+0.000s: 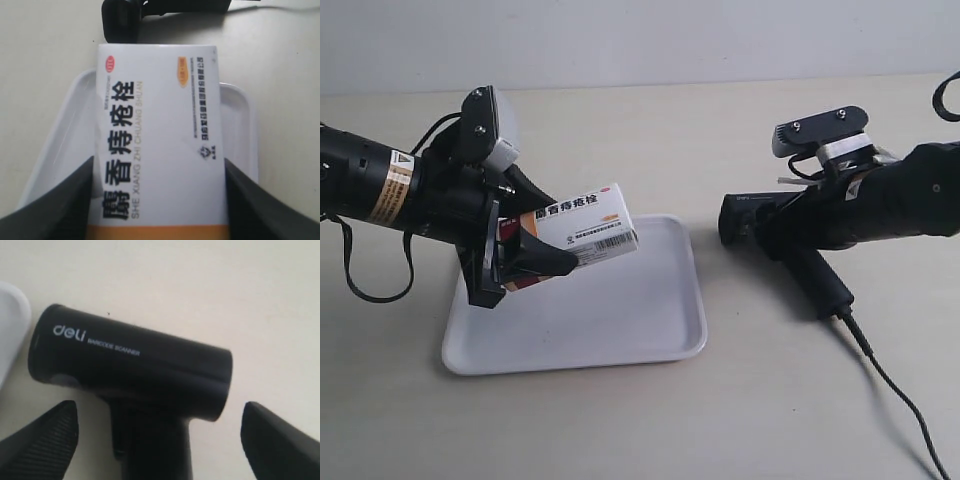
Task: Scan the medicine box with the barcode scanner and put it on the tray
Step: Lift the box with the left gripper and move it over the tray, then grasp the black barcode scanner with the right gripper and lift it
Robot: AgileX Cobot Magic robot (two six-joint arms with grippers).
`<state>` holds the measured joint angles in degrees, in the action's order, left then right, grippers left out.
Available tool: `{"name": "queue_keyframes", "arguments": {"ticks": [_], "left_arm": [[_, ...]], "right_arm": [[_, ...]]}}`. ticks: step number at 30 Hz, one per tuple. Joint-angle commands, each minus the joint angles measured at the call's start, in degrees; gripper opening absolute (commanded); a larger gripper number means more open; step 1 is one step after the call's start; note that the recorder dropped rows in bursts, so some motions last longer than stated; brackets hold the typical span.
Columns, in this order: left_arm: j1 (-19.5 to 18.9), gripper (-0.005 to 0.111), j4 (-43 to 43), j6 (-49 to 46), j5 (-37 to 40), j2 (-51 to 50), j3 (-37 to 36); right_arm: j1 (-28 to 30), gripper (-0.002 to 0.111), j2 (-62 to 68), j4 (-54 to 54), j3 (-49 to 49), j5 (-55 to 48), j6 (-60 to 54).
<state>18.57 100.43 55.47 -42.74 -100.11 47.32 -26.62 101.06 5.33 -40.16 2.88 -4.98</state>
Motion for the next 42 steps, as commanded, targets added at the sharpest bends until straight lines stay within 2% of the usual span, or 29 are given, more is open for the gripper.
{"name": "queue_keyframes", "arguments": {"ticks": [1,5,7,8,9,10,11,12,14,17,20,24,34,38,42], "left_arm": [[0.39,0.0,-0.48,-0.2,0.13,-0.28,0.49],[0.39,0.0,-0.48,-0.2,0.13,-0.28,0.49],[0.39,0.0,-0.48,-0.2,0.13,-0.4,0.37],[0.39,0.0,-0.48,-0.2,0.61,-0.63,0.36],[0.26,0.0,-0.48,-0.3,0.63,-0.88,0.36],[0.13,0.0,-0.48,-0.71,0.92,-1.56,0.36],[-0.13,0.0,-0.48,-1.26,0.92,-1.8,0.36],[-0.71,0.0,-0.48,-1.28,0.92,-2.5,0.36],[-1.62,0.0,-0.48,-1.28,1.34,-2.65,0.36],[-2.61,0.0,-0.48,-1.53,0.99,-2.65,0.13],[-2.61,0.0,-0.48,-1.92,0.73,-2.65,-0.13],[-2.61,0.0,-0.48,-4.37,-2.2,-2.65,-0.27],[-2.61,0.0,-0.48,-8.09,3.55,-2.99,-0.78],[-2.61,0.0,-0.48,-8.93,3.8,-4.06,-0.78],[-2.61,0.0,-0.48,-8.93,3.92,-4.04,-0.78]], "right_arm": [[0.38,0.083,3.1,-0.35,-2.08,1.83,-1.96],[0.38,0.08,6.98,-0.35,-4.27,1.2,-3.97],[0.38,0.069,7.66,-0.35,-4.95,1.1,-5.8],[0.38,0.054,7.66,-0.35,-4.95,0.98,-7.49],[0.38,0.048,7.55,-0.35,-4.95,0.58,-7.65],[0.38,0.032,6.52,-0.35,-4.95,-1.14,-8.83],[0.38,0.025,5.48,-0.35,-4.95,-1.97,-9.01],[0.38,0.012,2.36,-0.7,-4.95,-4.81,-9.13],[0.38,0.0,-3.51,-3.15,-4.95,-10.54,-9.13],[0.26,0.0,-11.51,-7.33,-4.95,-18.52,-9.21],[0.26,0.0,-13.6,-8.77,-4.83,-19.14,-9.21],[0.26,0.0,-12.34,-12.27,-4.83,-19.04,-9.52],[-0.03,0.0,-13.52,-17.13,-6.28,-19.95,-10.53],[-0.03,0.0,-13.52,-17.11,-10.55,-25.98,-10.65],[-0.03,0.0,-11.95,-15.76,-10.73,-26.21,-11.75]]}}
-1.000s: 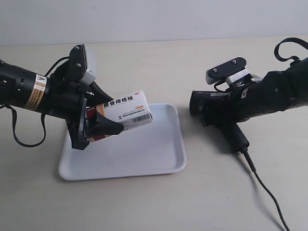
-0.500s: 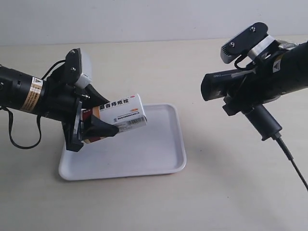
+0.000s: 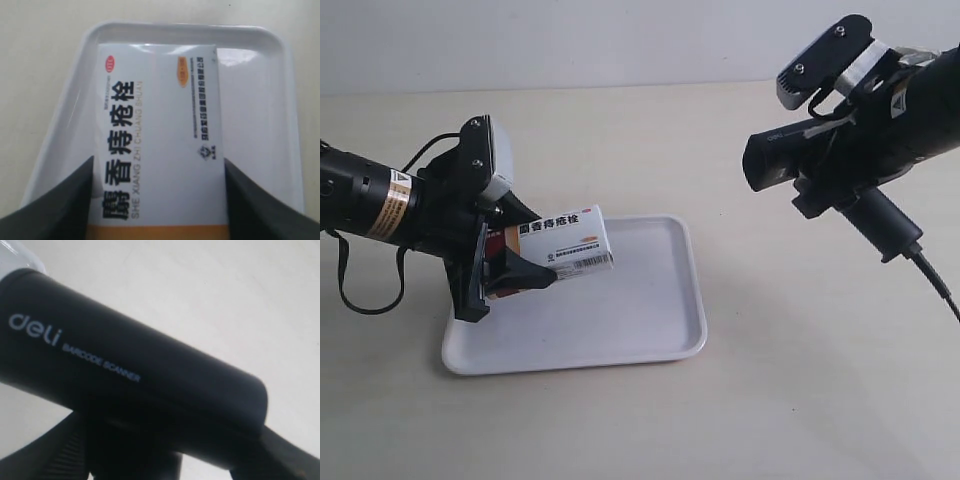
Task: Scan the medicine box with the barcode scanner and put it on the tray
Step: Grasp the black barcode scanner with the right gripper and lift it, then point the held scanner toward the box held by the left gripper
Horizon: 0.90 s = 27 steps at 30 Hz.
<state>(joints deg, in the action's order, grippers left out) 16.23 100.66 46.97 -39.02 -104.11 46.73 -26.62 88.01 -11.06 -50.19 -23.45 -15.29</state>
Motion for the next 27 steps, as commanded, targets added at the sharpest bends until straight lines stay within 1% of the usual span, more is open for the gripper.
{"name": "queue_keyframes", "arguments": {"ticks": [1,10,15,17,20,23,27], "left_arm": [[-0.28,0.0,-0.71,-0.28,0.17,-0.04,-0.19],[-0.28,0.0,-0.71,-0.28,-1.52,0.2,-0.19],[-0.28,0.0,-0.71,-1.03,-1.69,0.2,-0.19],[-0.38,0.0,-0.71,-3.17,-3.07,0.2,-0.19],[-1.58,0.0,-0.71,-4.86,-6.38,-0.19,-0.09],[-3.63,0.0,-0.71,-4.86,-7.07,-0.76,-0.09],[-5.67,0.0,-0.71,-6.32,-10.0,-2.88,-0.09]], "right_arm": [[-0.02,0.0,1.82,0.76,-0.7,0.12,-1.43],[-0.02,0.0,8.34,1.01,-0.7,1.4,-1.19],[-0.02,0.0,7.29,1.16,-0.7,1.6,-1.19],[-0.02,0.0,5.67,2.22,-0.7,1.19,-1.19],[-0.02,0.0,3.12,2.22,-0.7,0.27,-1.19],[-0.02,0.0,1.25,2.22,-0.7,-1.1,-1.43],[-0.02,0.0,-0.05,2.22,-0.7,-1.57,-1.93]]}}
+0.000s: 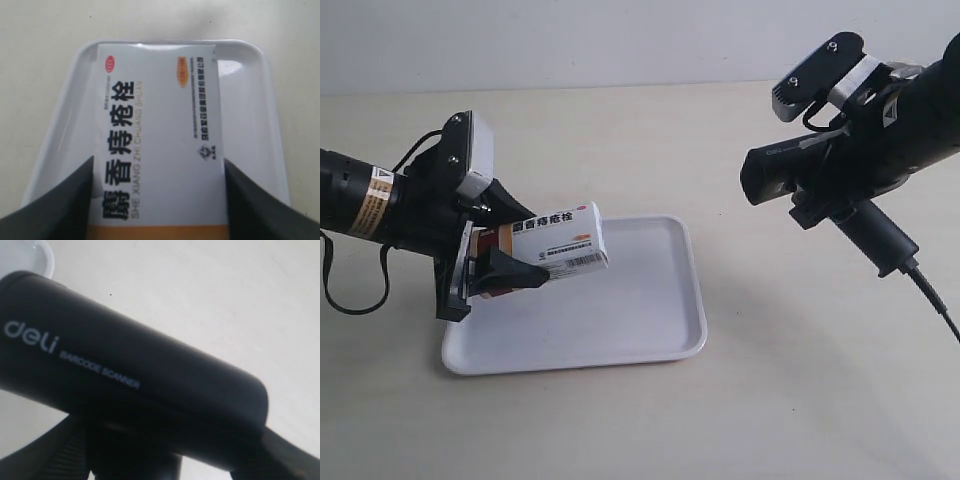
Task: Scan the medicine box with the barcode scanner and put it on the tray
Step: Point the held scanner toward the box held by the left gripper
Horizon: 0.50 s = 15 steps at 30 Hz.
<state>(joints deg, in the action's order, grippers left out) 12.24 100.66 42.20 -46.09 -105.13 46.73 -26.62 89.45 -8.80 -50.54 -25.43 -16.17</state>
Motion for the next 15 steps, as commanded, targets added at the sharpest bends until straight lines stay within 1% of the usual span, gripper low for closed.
{"name": "queue_keyframes", "arguments": {"ticks": [1,4,8,13,15], "left_arm": [[-1.78,0.0,-0.71,-1.6,-2.91,-2.28,0.02],[-1.92,0.0,-0.71,-1.6,-3.47,-2.94,0.59],[-1.92,0.0,-0.71,-2.5,-5.44,-3.05,0.73],[-1.92,0.0,-0.71,-2.82,-8.78,-3.05,0.73],[-1.92,0.0,-0.71,-2.94,-10.16,-3.05,0.73]], "right_arm": [[-0.02,0.0,-1.61,0.22,-0.35,0.24,-1.63],[-1.11,0.0,-1.61,0.98,-0.35,-0.37,-3.14],[-4.09,0.0,-1.61,0.92,-0.98,-0.5,-4.1],[-4.35,0.0,-1.28,0.69,-1.18,-0.64,-4.11],[-4.35,0.0,-0.04,-0.57,-1.18,-0.64,-2.26]]}}
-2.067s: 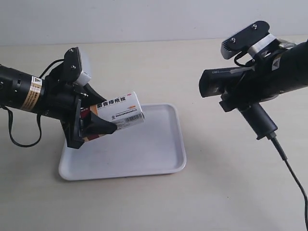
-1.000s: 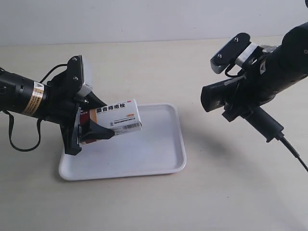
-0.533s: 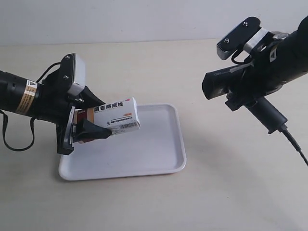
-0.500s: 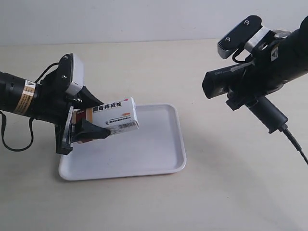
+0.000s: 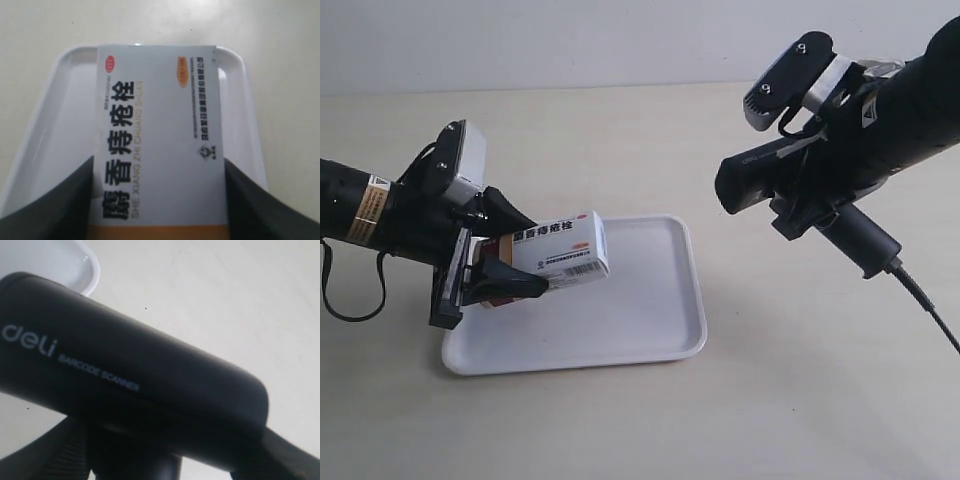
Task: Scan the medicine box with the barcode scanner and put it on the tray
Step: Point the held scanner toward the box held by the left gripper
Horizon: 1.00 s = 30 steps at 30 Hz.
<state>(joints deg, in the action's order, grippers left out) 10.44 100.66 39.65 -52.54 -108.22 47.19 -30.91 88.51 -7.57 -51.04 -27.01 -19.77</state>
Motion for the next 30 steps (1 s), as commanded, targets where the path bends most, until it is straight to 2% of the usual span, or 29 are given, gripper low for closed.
{"name": "queue_keyframes", "arguments": {"ticks": [1,5,14,18,25,30], "left_arm": [[-0.12,0.0,-0.71,-0.39,-3.61,0.05,0.27],[-0.12,0.0,-0.71,-0.17,-3.64,-0.06,0.27],[-0.12,0.0,-0.71,0.21,-3.48,-0.31,0.27],[-0.23,0.0,-0.71,0.21,-3.49,-0.31,0.27],[-3.25,0.0,-0.71,-0.5,-9.21,-0.31,0.27],[-4.55,0.0,-0.71,-0.5,-9.49,-0.31,0.27]], "right_arm": [[-0.06,0.0,1.41,-1.84,-0.68,1.07,1.85],[-0.06,0.0,3.08,-1.84,-0.68,1.43,1.97],[-0.06,0.0,-5.2,-4.64,-2.08,-4.71,3.66],[-0.06,0.0,-5.2,-11.06,-2.08,-5.95,10.72],[-0.06,0.0,-1.56,-12.53,-1.87,-5.44,13.85],[-0.06,0.0,0.98,-11.68,-1.87,-3.62,13.85]]}}
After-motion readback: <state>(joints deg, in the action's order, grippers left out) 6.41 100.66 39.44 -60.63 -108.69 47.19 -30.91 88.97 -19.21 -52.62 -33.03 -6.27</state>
